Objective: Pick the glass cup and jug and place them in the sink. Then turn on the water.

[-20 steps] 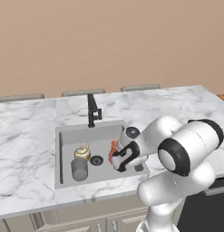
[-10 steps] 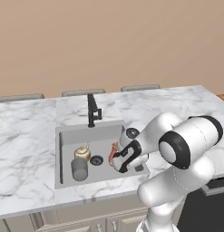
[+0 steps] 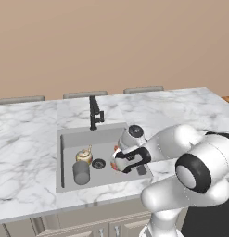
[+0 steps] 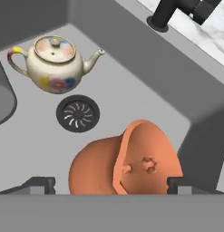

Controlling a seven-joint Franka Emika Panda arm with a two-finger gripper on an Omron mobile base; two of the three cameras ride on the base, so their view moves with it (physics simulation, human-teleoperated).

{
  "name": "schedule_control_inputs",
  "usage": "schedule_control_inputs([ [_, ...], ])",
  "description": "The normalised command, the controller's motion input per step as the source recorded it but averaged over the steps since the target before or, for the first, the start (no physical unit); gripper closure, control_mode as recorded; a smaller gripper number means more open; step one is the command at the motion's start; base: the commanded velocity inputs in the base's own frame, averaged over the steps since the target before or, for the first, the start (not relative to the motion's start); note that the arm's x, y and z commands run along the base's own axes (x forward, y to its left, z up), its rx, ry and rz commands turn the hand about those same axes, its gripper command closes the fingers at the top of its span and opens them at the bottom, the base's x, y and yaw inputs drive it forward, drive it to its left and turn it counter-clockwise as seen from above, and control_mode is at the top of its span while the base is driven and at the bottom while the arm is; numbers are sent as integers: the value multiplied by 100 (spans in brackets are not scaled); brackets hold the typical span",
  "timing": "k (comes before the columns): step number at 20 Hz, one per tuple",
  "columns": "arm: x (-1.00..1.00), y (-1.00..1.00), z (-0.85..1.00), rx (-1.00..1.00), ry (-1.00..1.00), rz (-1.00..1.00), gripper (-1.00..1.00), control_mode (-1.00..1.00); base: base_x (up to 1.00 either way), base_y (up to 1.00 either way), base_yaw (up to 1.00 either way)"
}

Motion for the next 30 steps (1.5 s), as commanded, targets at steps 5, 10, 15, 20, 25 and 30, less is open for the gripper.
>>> schedule_control_inputs([
  [5, 0, 11, 100, 4, 4, -13, -100, -100, 0, 0, 0],
  [10, 5, -1, 100, 15, 15, -16, -100, -100, 0, 0, 0],
  [15, 21, -20, 91, 25, 26, -20, -100, -100, 0, 0, 0],
  [20, 45, -17, 15, 22, 36, -16, -100, -100, 0, 0, 0],
  [25, 57, 1, -20, 13, 37, -21, -100, -100, 0, 0, 0],
  [30, 1, 12, -11, 36, 7, -52, -100, -100, 0, 0, 0],
])
